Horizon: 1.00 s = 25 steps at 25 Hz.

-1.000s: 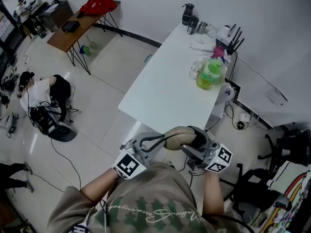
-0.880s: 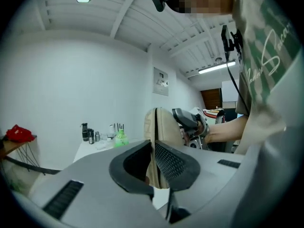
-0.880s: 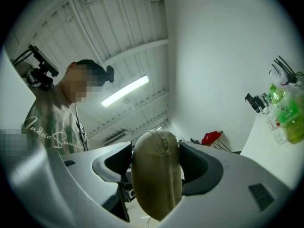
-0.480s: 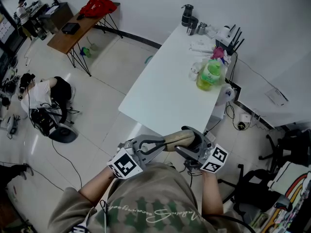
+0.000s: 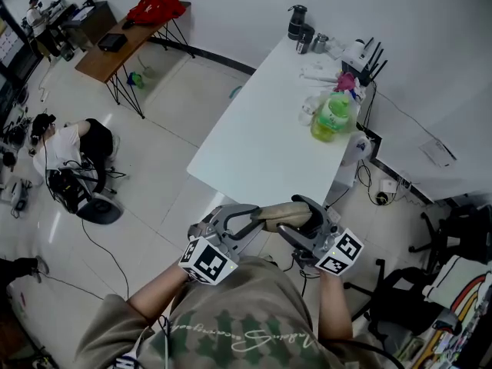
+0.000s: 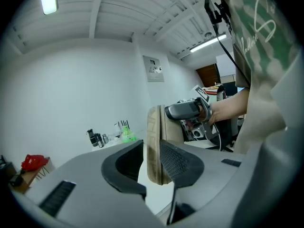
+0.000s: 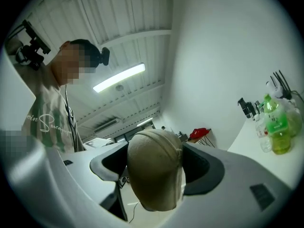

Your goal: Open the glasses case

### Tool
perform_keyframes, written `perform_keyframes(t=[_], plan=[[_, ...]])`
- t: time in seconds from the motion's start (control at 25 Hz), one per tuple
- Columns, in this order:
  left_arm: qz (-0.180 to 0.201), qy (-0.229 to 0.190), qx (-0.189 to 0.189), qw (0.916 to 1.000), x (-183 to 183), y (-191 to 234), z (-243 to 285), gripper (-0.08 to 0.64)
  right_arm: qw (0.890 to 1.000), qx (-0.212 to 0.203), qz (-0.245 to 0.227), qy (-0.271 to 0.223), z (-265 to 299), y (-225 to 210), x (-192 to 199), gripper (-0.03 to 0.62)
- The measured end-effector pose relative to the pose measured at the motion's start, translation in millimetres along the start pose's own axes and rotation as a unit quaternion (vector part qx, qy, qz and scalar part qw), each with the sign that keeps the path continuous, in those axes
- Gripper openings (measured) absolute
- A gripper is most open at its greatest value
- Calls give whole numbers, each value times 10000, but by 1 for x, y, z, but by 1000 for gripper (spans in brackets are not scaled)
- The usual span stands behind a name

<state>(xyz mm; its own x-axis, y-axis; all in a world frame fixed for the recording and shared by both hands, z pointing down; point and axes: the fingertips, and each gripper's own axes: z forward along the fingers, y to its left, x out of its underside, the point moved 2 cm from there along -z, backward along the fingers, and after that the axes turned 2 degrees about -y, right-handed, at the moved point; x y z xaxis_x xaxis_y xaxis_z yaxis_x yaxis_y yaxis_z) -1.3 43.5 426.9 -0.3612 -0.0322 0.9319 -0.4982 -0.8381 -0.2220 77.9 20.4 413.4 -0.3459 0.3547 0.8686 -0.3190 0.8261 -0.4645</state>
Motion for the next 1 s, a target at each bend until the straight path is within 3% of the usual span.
perform_keyframes(t=[0.28,0.4,0.48,0.68,0.76,0.88,1.0], plan=[[456,-298,97,9985,-9,-8,3,97,9999,-18,-158,-56,-4,7,-7,348],[-38,-540,132,9984,-10,-2,1,64,9994,-146,-241,-199,-5,15,-7,350],[-147,-536,230,9982,-11,2,2,64,9990,-177,-297,-281,-5,18,-5,350],[577,6,194,9981,-1,-7,10,74,9959,-48,-903,-69,-3,25,-1,350],[218,59,306,9993,7,-10,13,89,9931,-46,-1174,34,-2,30,0,350],[-959,-325,583,9932,4,-10,14,89,9940,-362,-1027,96,3,41,5,350],[-1054,-347,663,9916,2,-10,18,87,9956,-593,-725,19,9,46,13,351]])
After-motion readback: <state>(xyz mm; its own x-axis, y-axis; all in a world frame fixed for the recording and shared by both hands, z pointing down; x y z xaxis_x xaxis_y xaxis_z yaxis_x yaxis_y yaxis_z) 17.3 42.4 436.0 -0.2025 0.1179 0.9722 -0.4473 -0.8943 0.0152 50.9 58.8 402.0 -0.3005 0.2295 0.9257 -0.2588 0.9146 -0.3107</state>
